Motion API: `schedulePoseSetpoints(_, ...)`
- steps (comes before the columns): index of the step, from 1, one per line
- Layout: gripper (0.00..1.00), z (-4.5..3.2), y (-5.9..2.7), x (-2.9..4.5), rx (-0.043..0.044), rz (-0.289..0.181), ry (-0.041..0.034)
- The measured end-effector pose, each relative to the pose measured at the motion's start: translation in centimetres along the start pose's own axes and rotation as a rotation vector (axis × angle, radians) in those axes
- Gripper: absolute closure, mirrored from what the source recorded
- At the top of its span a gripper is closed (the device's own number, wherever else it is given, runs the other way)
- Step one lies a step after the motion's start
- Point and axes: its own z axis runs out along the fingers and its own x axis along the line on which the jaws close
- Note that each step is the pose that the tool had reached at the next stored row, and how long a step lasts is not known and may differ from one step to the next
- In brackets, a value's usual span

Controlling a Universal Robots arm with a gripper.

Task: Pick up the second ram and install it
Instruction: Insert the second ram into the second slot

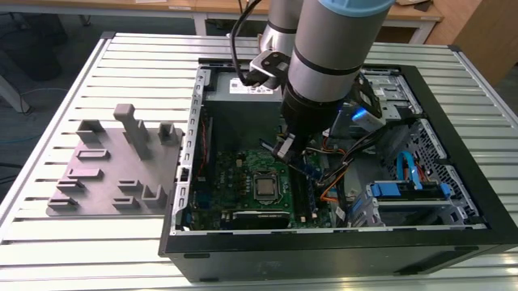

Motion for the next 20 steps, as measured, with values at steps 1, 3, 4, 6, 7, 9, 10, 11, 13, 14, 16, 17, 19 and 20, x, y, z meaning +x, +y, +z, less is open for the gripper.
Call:
schedulePoseSetpoints(1,0.89,0.0,0.0,0.0,0.0004,0.015,-0.0008)
schedulePoseSetpoints(3,0.89,0.01,0.0,0.0,0.0013,0.046,-0.0025)
schedulePoseSetpoints(4,0.89,0.01,0.0,0.0,0.0018,0.062,-0.0032)
schedulePoseSetpoints(6,0.89,0.01,0.0,0.0,0.0027,0.092,-0.005)
schedulePoseSetpoints(7,0.89,0.02,0.0,0.0,0.0032,0.107,-0.0057)
schedulePoseSetpoints(9,0.89,0.02,0.0,0.0,0.0041,0.138,-0.0073)
schedulePoseSetpoints(10,0.89,0.02,0.0,0.0,0.0045,0.152,-0.0081)
schedulePoseSetpoints(11,0.89,0.03,0.0,0.0,0.0048,0.166,-0.0088)
schedulePoseSetpoints(13,0.89,0.04,0.0,0.0,0.0057,0.194,-0.0103)
schedulePoseSetpoints(14,0.89,0.04,0.0,0.0,0.0061,0.207,-0.0111)
schedulePoseSetpoints(16,0.89,0.05,0.0,0.0,0.0069,0.236,-0.0126)
schedulePoseSetpoints(17,0.89,0.05,0.0,0.0,0.0073,0.25,-0.0133)
schedulePoseSetpoints(19,0.89,0.06,0.0,0.0,0.0081,0.277,-0.0148)
schedulePoseSetpoints(20,0.89,0.06,0.0,0.0,0.0085,0.291,-0.0155)
